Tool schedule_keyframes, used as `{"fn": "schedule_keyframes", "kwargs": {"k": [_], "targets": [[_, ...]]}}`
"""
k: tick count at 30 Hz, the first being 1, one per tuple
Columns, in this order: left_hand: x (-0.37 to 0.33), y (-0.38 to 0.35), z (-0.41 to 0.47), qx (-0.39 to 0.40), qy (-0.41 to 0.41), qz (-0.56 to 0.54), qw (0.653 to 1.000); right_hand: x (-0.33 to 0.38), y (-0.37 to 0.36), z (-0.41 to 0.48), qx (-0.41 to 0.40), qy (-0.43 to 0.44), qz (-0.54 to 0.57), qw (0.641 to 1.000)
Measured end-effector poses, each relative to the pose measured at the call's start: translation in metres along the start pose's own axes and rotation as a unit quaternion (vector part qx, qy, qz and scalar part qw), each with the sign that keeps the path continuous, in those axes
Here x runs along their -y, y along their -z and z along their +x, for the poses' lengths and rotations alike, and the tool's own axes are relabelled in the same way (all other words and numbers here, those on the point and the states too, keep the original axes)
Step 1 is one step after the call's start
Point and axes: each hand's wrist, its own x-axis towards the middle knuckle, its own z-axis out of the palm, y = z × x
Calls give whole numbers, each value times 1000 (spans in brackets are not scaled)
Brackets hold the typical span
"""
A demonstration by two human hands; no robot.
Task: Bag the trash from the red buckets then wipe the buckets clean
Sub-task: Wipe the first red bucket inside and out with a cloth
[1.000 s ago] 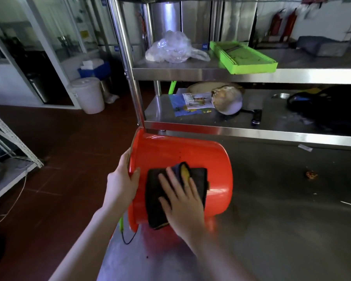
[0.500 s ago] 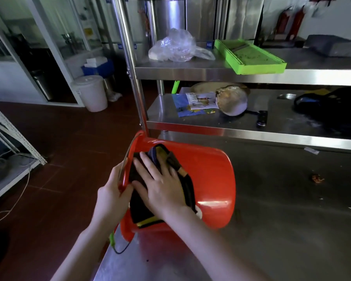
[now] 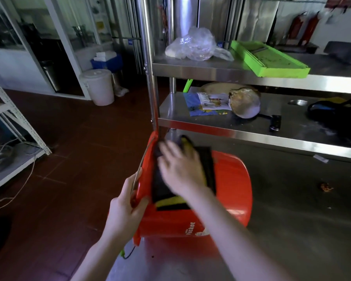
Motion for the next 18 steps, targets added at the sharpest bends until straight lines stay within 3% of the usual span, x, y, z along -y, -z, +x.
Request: {"fn": "schedule_keyframes", "kwargs": {"k": [2, 6, 12, 16, 18], "targets": [[4, 9, -5, 5, 13, -14, 1000, 31, -6, -13, -19, 42, -7, 999], [-8, 27, 1, 24, 37, 0, 999, 36, -16, -34, -69, 36, -38, 996], [-47, -3, 80, -5, 131, 37, 991, 46, -24, -57, -87, 44, -36, 995], [-50, -7, 92, -37, 99, 66, 992, 11, -19, -65, -113, 41, -10, 993], [-49, -1, 80, -42, 84, 75, 993, -19, -11, -65, -109, -5, -16, 994]]}}
